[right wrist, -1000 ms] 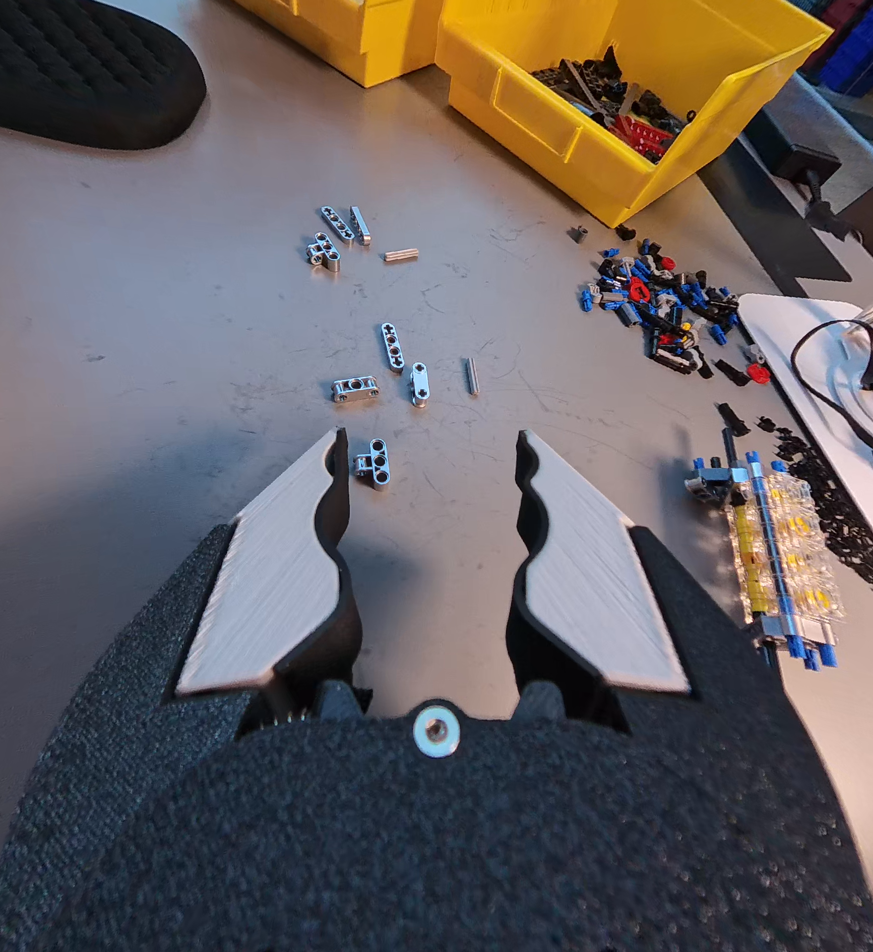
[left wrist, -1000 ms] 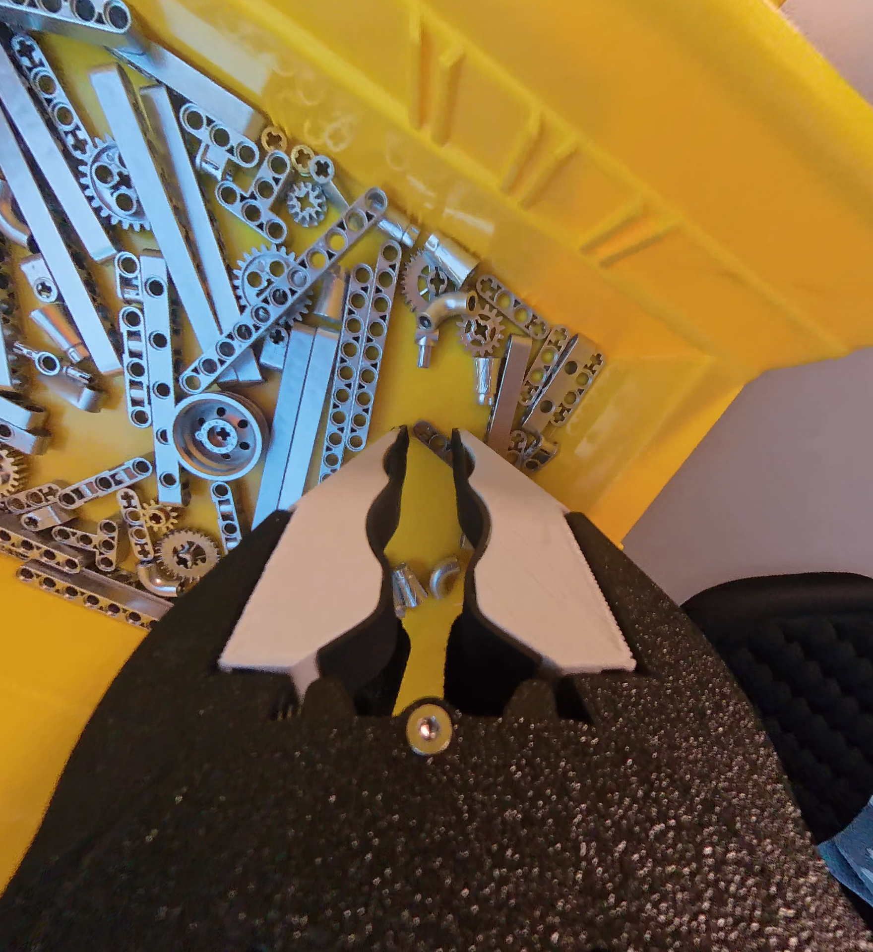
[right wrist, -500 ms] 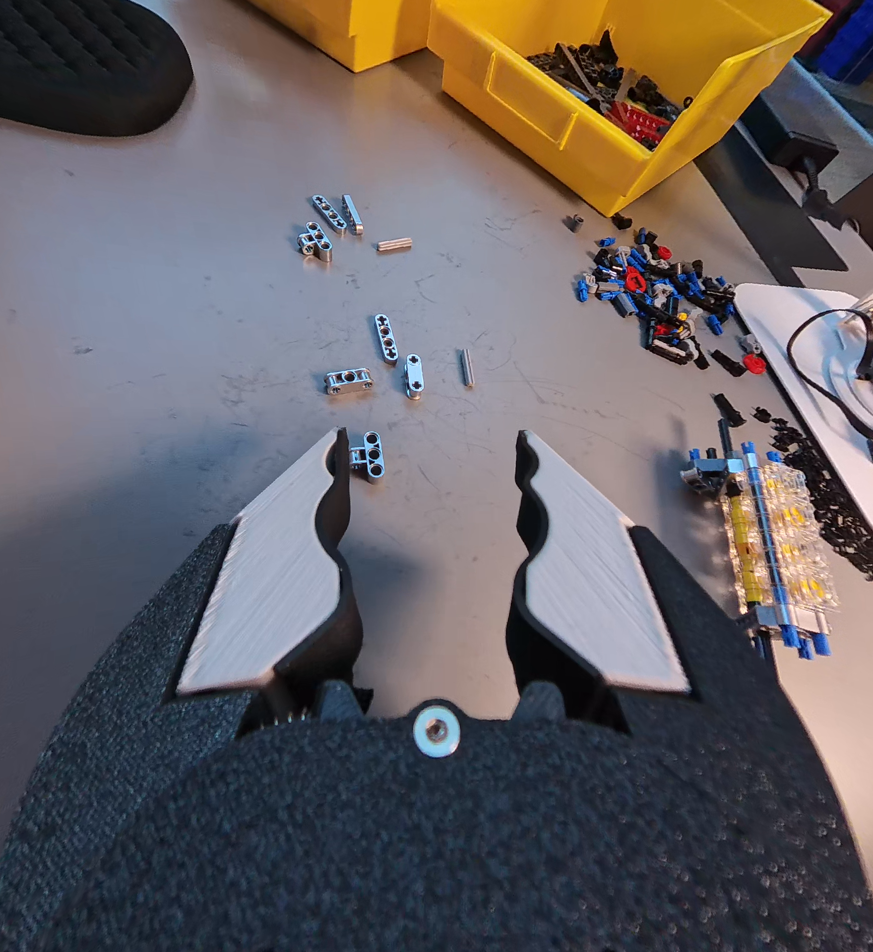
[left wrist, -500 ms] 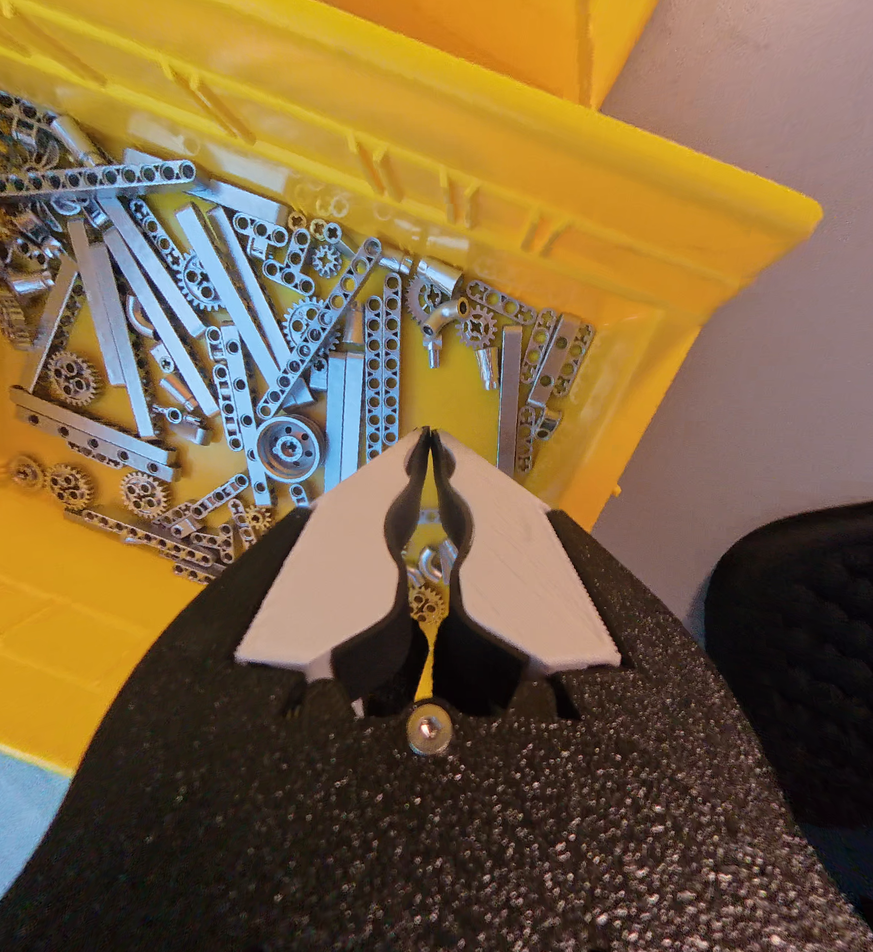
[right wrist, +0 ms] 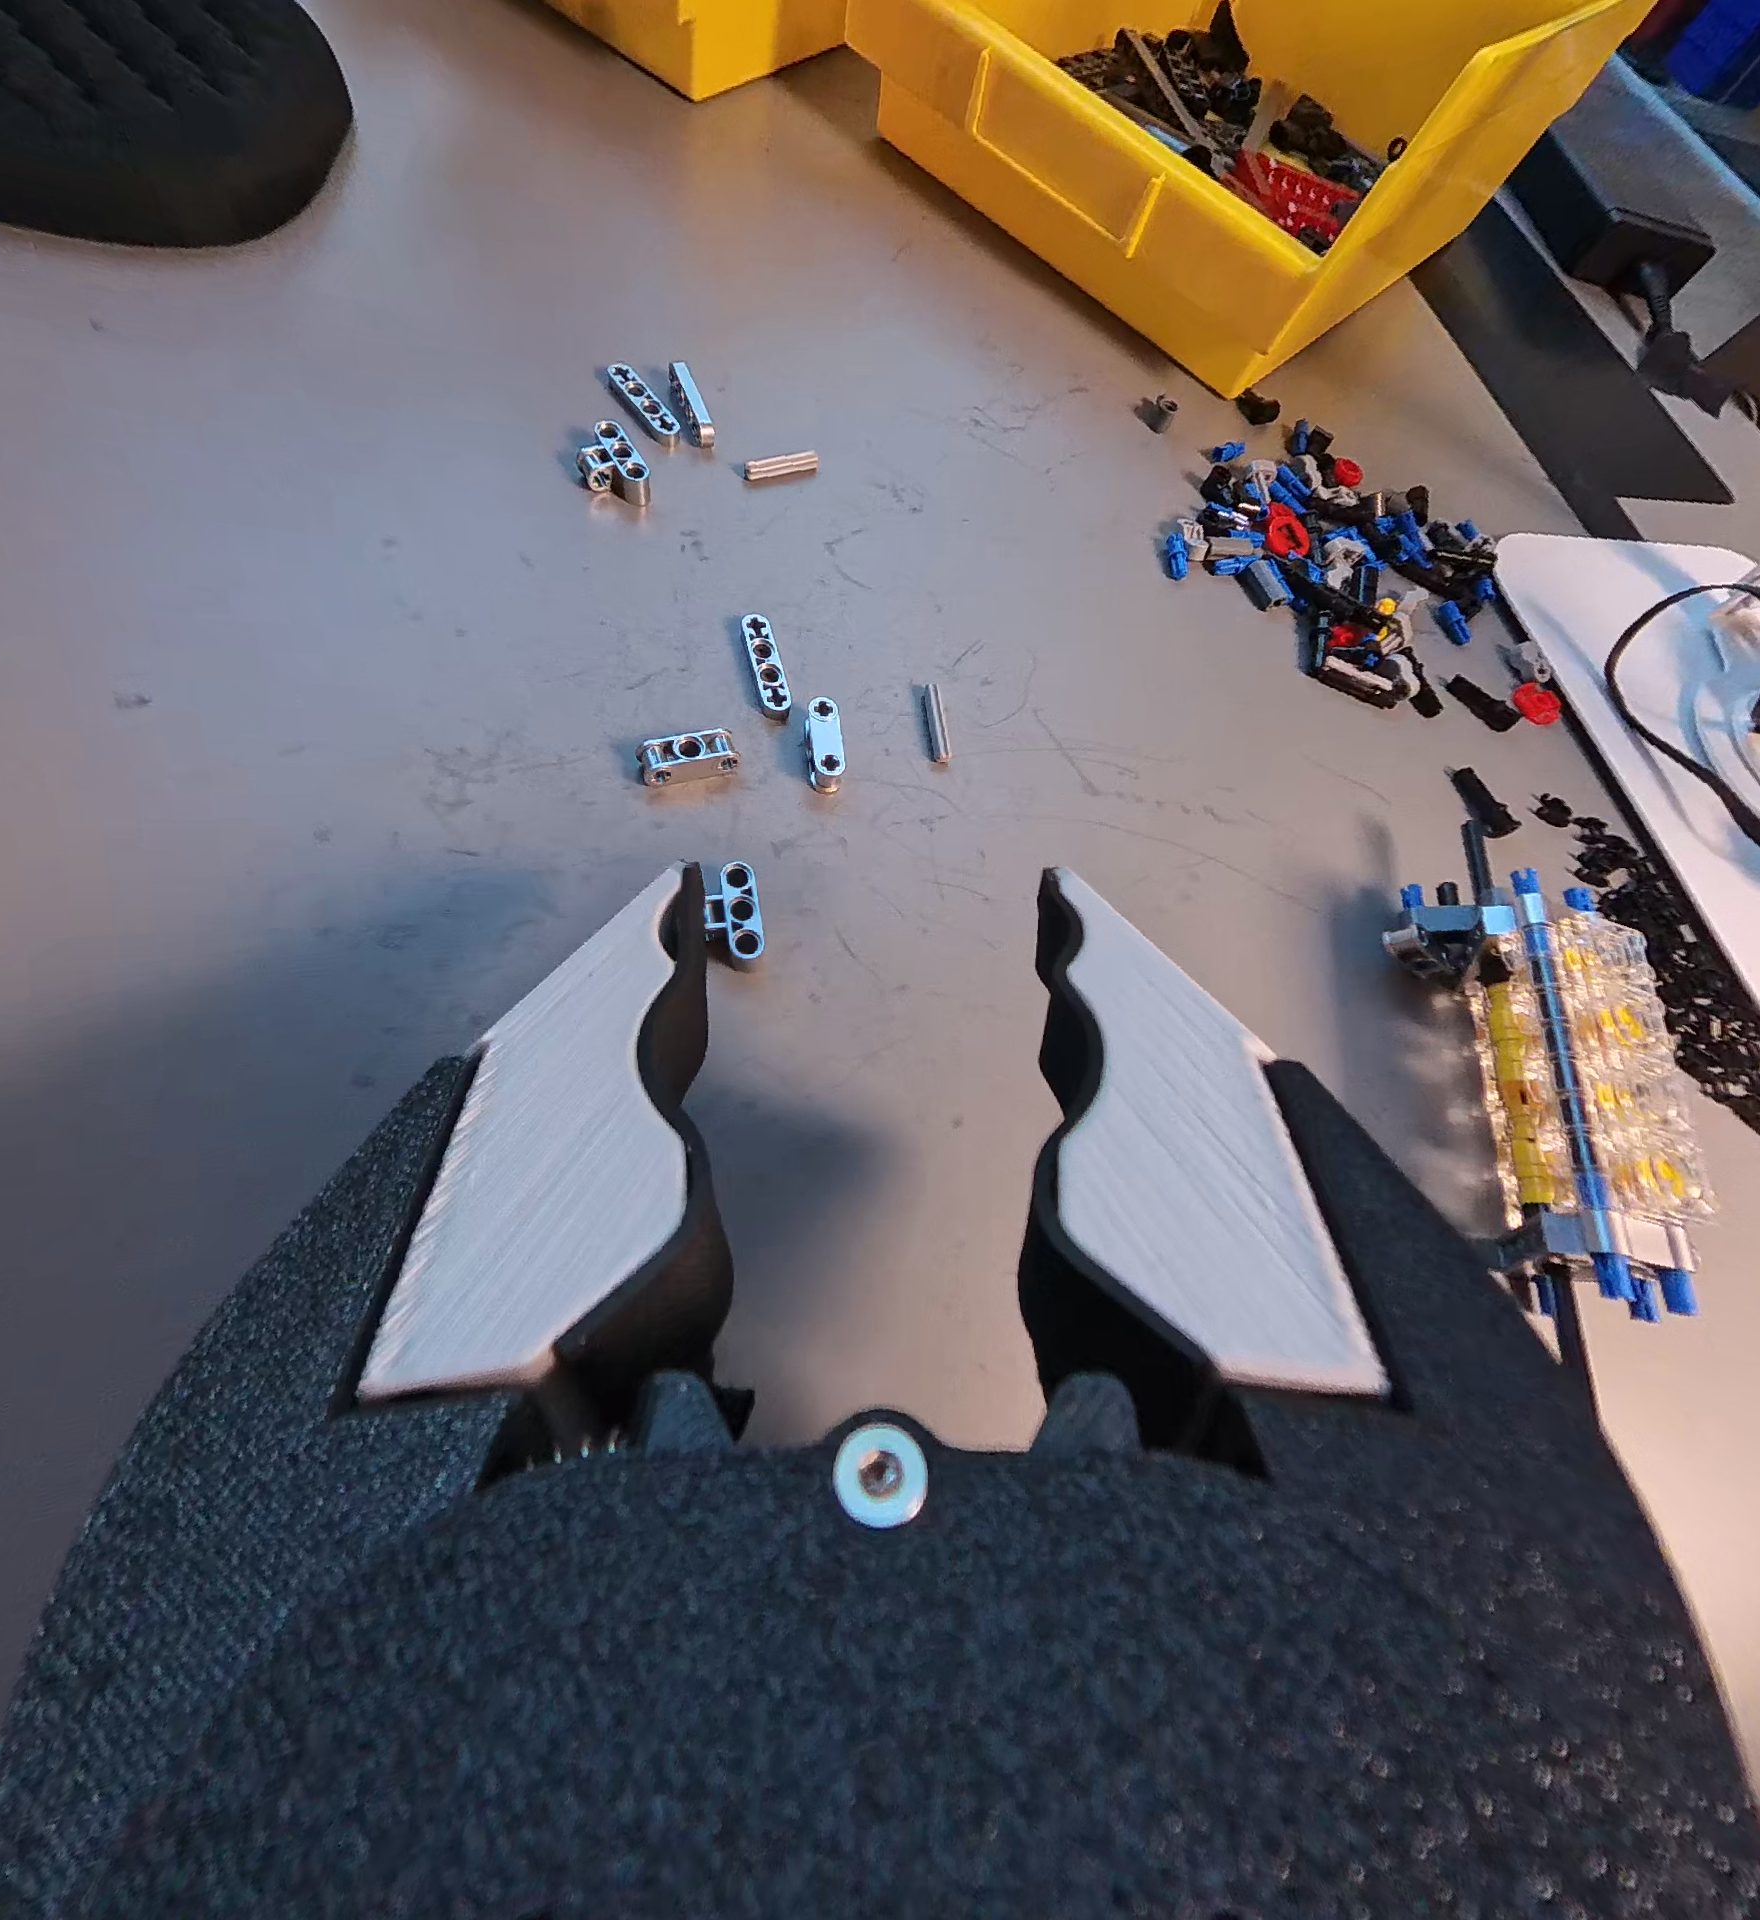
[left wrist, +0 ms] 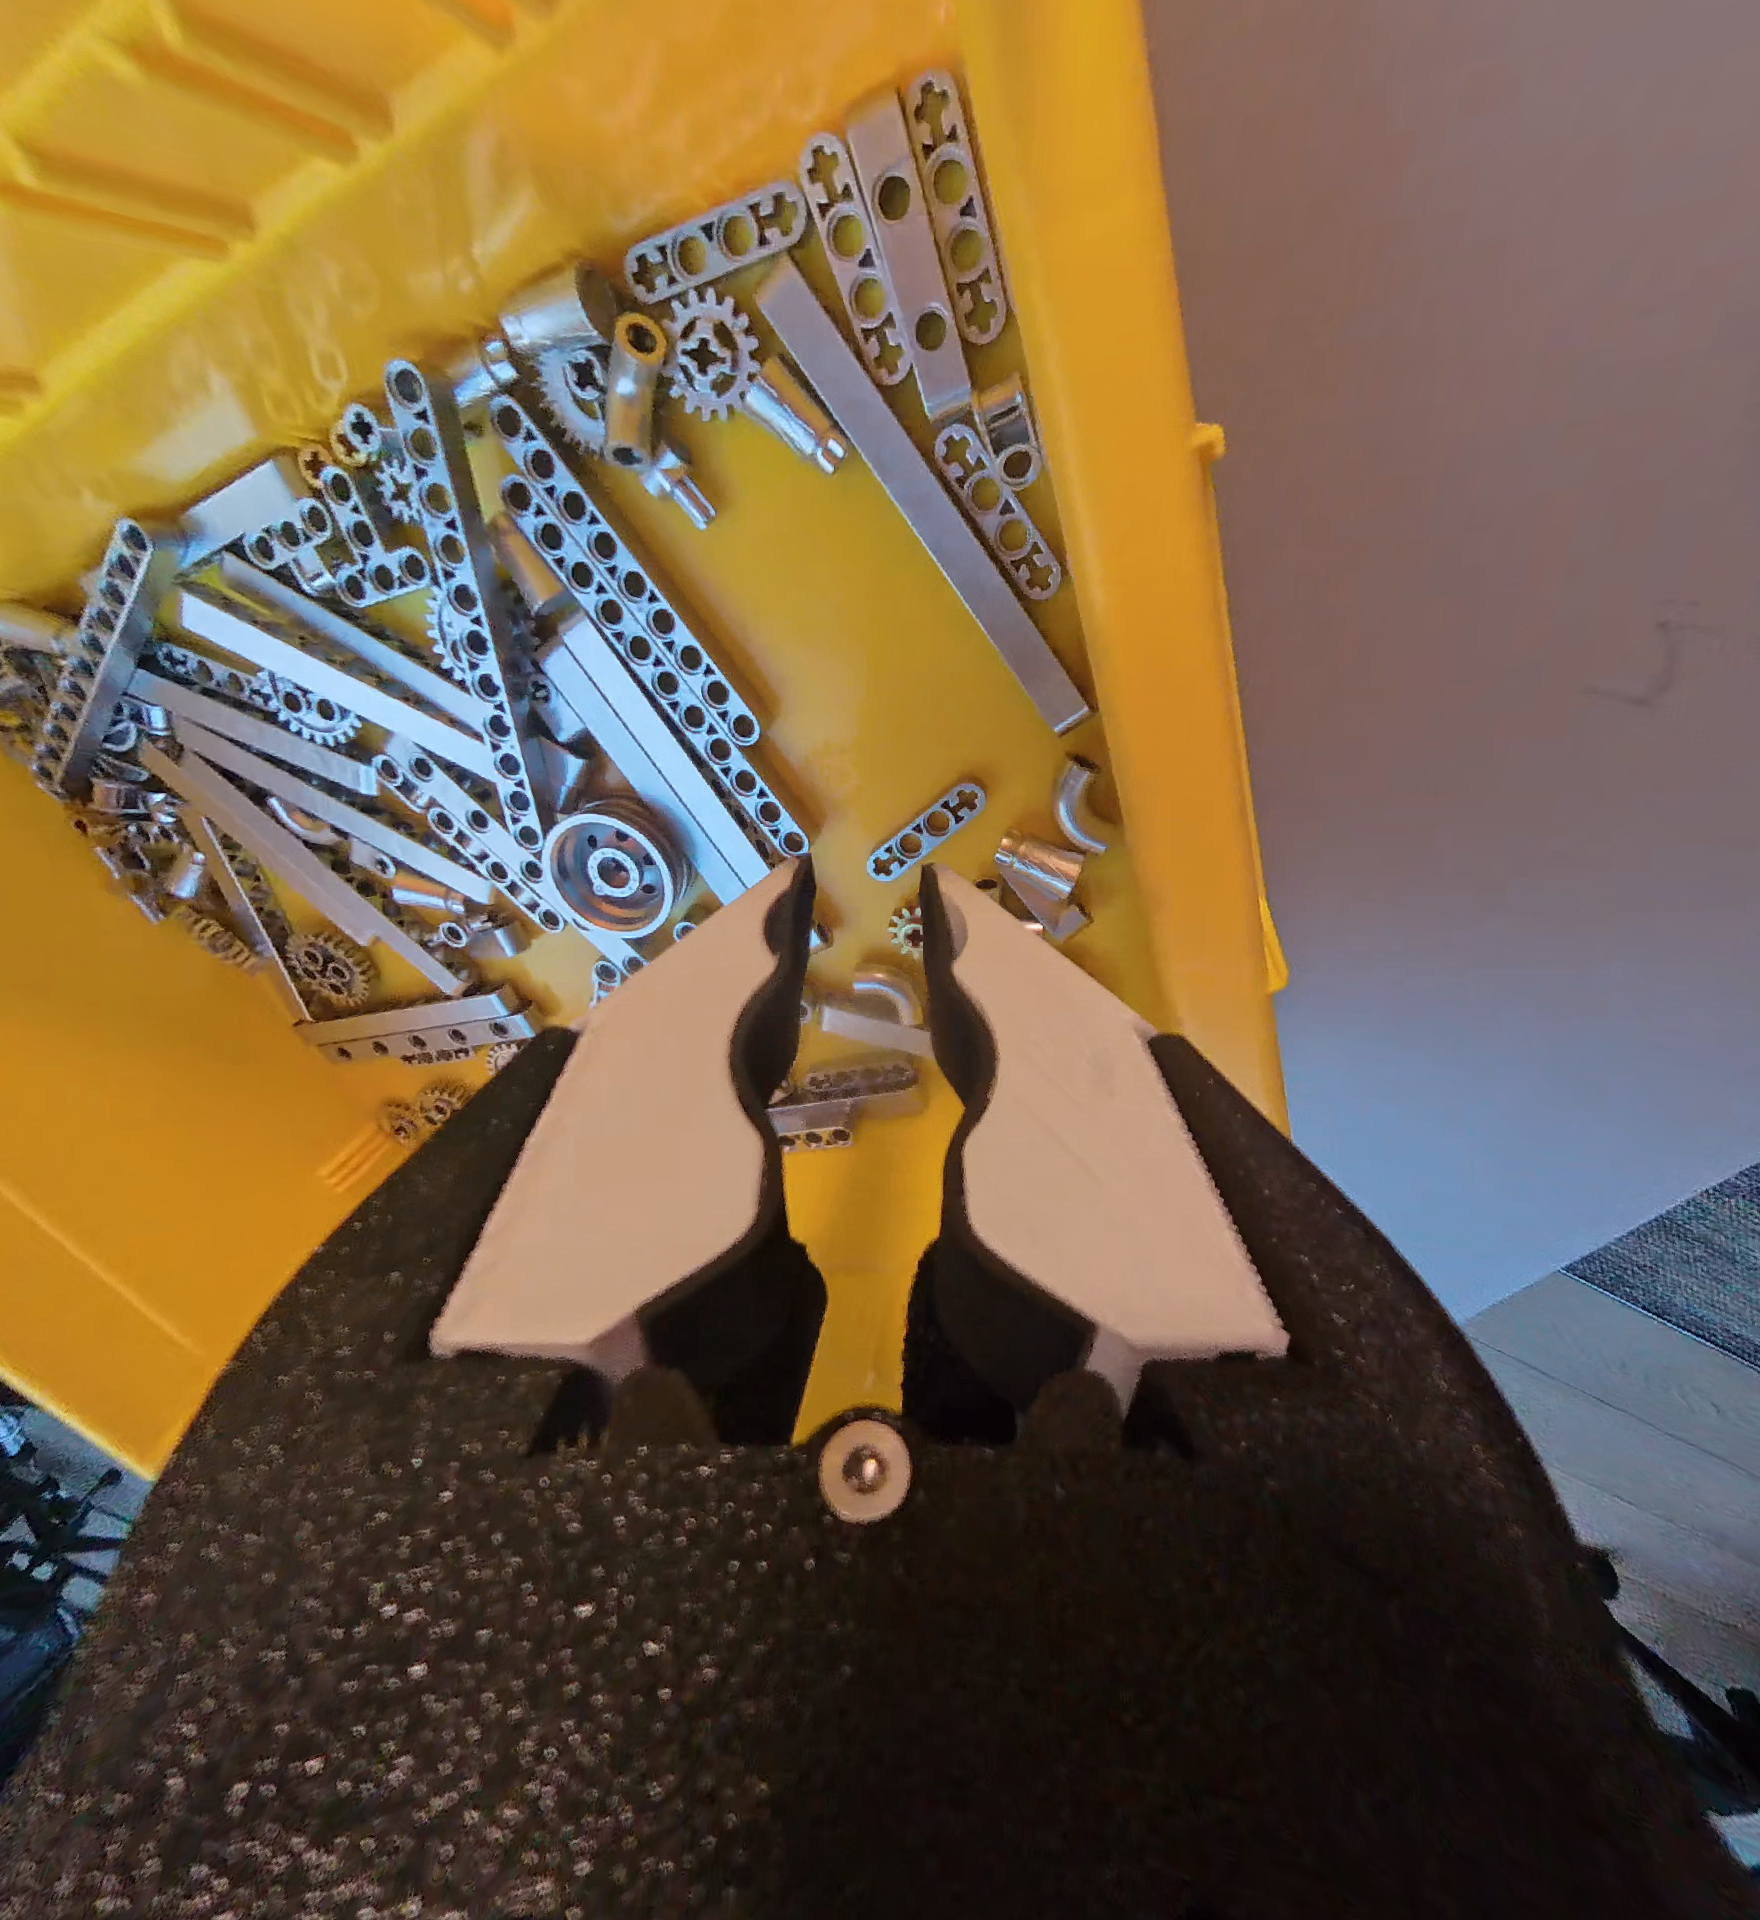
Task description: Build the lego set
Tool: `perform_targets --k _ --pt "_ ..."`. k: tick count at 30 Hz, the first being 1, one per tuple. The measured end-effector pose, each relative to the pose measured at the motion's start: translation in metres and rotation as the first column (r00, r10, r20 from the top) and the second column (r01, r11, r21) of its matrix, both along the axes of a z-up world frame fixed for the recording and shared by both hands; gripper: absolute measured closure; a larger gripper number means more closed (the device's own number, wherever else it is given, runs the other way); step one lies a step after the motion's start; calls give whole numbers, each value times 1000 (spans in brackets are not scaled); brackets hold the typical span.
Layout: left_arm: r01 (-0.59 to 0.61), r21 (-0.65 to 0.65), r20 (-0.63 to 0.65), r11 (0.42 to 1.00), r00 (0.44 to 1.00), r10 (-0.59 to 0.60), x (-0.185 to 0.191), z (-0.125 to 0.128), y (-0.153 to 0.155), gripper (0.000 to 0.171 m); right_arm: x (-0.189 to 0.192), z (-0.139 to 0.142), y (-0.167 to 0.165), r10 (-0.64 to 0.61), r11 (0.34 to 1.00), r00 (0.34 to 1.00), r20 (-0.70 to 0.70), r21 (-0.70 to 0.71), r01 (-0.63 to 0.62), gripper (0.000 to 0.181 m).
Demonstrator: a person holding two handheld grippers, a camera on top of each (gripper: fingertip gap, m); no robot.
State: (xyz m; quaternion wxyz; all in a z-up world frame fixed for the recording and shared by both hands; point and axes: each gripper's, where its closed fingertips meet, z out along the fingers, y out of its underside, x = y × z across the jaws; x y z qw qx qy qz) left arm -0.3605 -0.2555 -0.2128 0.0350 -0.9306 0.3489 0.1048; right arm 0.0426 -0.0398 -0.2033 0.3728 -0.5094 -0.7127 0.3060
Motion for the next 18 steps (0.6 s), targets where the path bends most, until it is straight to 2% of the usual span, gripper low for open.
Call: perform_targets --k 11,18 --pt "52 -88 19 995 999 -50 -1 -19 -7 156 0 -2 1 -8 1000 1000 8 7 8 119" --pt "62 -97 24 993 998 -60 0 -24 -6 162 0 -3 1 -7 1000 1000 12 10 7 119"
